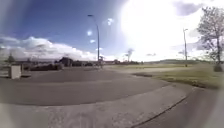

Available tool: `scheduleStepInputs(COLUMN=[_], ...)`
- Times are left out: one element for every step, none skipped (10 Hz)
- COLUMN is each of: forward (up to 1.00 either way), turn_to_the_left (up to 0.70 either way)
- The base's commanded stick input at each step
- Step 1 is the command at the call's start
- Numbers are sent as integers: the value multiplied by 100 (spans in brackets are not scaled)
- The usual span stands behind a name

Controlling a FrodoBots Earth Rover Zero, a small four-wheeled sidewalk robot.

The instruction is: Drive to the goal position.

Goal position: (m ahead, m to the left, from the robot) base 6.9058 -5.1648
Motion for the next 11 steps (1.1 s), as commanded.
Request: scheduleStepInputs(forward=[100, 100, 100, 100, 100, 100, 100, 100, 100, 100, 100], turn_to_the_left=[0, 0, 0, 0, 0, 0, 0, 0, 0, 0, 0])
